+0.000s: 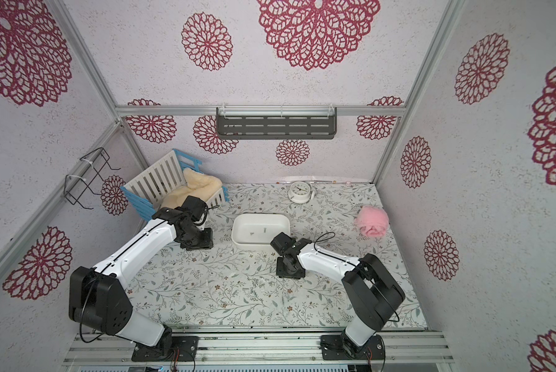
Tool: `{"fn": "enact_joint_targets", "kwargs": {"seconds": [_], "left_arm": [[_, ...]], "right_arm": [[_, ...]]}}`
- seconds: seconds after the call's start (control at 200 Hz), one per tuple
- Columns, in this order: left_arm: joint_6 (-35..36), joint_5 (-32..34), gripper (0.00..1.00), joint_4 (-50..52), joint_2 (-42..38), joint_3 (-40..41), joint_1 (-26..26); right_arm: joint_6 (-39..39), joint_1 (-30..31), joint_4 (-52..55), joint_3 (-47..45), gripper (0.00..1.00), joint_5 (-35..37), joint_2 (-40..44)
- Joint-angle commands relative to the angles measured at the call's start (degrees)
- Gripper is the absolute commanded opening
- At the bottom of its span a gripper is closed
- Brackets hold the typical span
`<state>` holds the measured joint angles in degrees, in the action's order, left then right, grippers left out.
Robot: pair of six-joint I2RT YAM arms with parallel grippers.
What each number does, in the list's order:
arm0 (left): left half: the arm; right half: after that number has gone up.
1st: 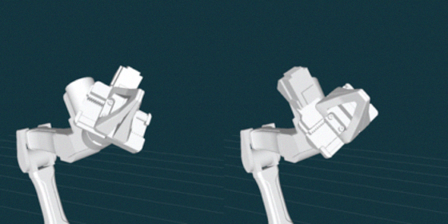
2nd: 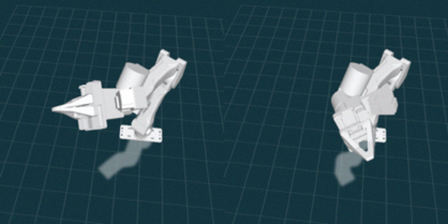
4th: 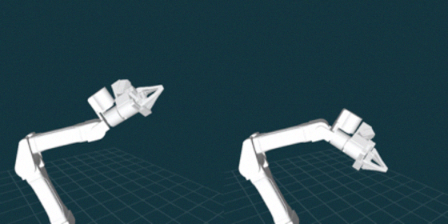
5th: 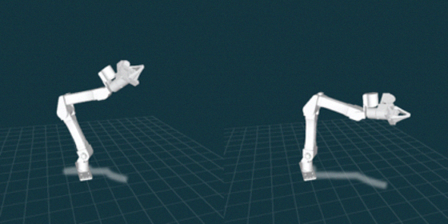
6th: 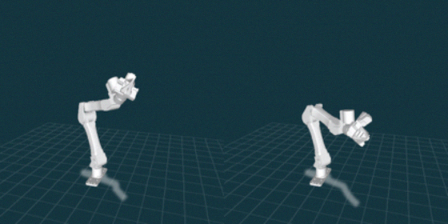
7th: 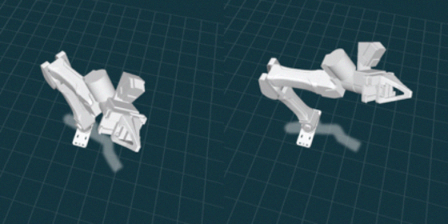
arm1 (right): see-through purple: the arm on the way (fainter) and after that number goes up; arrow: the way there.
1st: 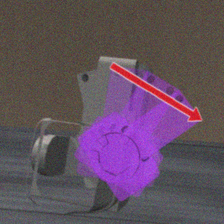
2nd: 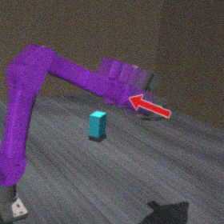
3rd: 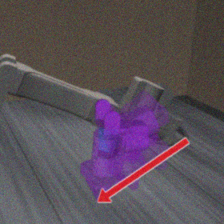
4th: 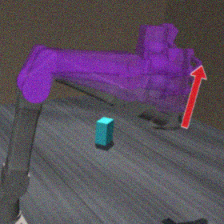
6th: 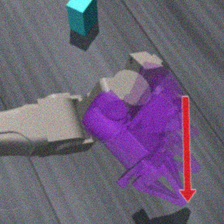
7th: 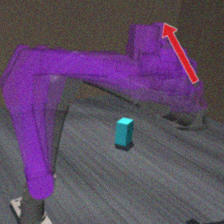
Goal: Put the screws on the desktop into the storage box
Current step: Pick up the screw from the center of the board.
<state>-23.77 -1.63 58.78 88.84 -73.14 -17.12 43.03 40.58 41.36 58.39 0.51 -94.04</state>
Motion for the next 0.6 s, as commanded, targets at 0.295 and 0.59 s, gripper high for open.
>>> {"fn": "enact_joint_targets", "kwargs": {"seconds": [0.295, 0.59], "left_arm": [[0.9, -2.1, 0.46, -3.2, -0.4, 2.0, 1.5], [0.9, -2.5, 0.45, -3.7, 1.3, 2.1, 1.6]], "right_arm": [[-2.9, -1.0, 1.3, 5.1, 0.36, 2.6, -5.0], [-3.8, -1.9, 1.3, 5.2, 0.35, 2.2, -5.7]]}}
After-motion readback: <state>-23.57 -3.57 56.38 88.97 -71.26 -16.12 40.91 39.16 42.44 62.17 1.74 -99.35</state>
